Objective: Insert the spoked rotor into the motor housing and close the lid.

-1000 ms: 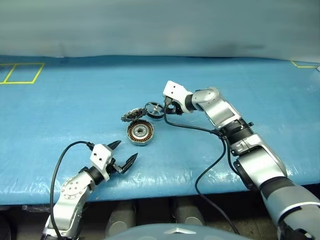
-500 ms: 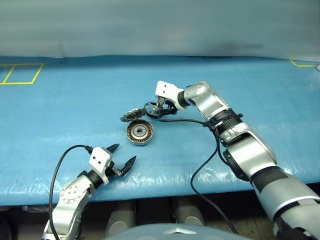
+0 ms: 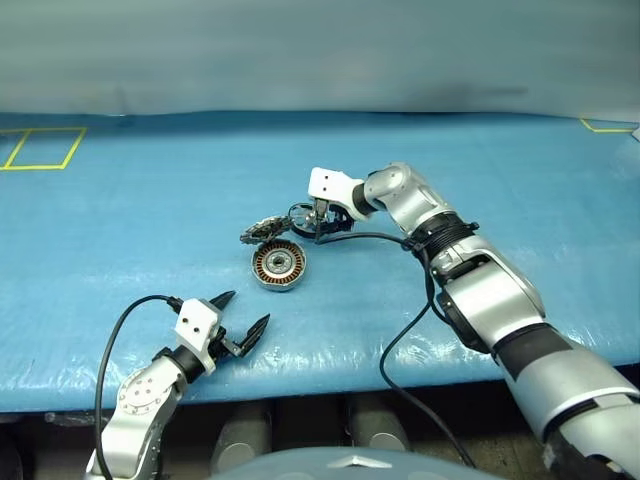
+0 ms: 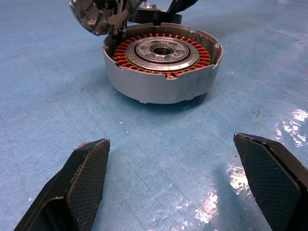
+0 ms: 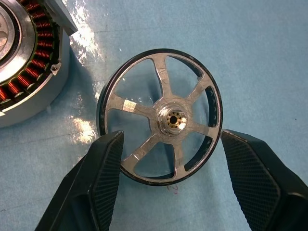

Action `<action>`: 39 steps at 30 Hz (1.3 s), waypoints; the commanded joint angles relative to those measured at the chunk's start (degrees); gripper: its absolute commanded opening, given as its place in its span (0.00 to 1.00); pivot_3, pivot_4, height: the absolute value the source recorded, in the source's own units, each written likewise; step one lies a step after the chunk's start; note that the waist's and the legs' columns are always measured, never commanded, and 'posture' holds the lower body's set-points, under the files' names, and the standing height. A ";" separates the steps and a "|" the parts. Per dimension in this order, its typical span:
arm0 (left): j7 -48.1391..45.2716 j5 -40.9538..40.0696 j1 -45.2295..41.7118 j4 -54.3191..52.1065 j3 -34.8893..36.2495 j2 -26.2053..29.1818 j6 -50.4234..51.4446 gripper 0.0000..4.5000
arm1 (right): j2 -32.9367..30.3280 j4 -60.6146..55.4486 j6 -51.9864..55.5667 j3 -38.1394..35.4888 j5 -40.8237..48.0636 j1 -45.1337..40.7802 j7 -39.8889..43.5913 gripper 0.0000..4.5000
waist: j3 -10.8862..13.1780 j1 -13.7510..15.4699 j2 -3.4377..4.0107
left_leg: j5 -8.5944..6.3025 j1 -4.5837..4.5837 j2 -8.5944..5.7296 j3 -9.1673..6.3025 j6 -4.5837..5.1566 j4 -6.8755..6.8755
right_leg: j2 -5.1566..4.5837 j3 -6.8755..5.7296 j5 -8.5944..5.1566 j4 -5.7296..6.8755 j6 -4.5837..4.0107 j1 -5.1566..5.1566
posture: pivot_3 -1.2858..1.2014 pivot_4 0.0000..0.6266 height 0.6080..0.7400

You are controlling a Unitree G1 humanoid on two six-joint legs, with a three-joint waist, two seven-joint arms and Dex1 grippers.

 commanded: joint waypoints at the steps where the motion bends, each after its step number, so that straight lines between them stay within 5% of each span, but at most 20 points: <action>1: 0.45 0.08 0.52 -2.83 0.54 -0.28 -1.28 1.00 | 0.97 1.63 -2.74 -1.62 -0.26 -2.87 -1.01 0.75 | 0.00 -0.02 0.00 | 0.00 0.00 0.00 0.00 0.00 0.00 | 0.00 0.00 0.00 0.01 0.00 0.00 | 0.52 0.24 1.00; 31: 1.62 0.56 2.63 -2.43 0.33 -1.16 -3.16 1.00 | 3.75 9.02 -4.76 -4.28 -2.22 -2.10 -2.73 0.75 | 0.01 -0.09 0.02 | 0.00 0.06 0.01 0.01 0.00 0.00 | 0.03 0.03 0.01 0.06 -0.06 0.02 | 0.52 0.24 1.00; 36: 1.42 0.49 2.42 -1.94 0.36 -1.16 -3.51 1.00 | 3.63 9.13 -4.11 -4.18 -2.56 -1.14 -2.01 0.49 | 0.01 -0.09 0.02 | 0.00 0.08 0.01 0.02 0.00 0.00 | 0.03 0.04 0.02 0.06 -0.06 0.04 | 0.52 0.24 1.00; 39: 1.31 0.46 2.36 -1.66 0.32 -1.12 -3.71 1.00 | 3.56 9.02 -3.92 -4.37 -2.67 -0.53 -1.77 0.49 | 0.01 -0.10 0.02 | 0.00 0.18 0.01 0.03 0.00 0.00 | 0.03 0.05 0.01 0.06 -0.07 0.14 | 0.52 0.24 1.00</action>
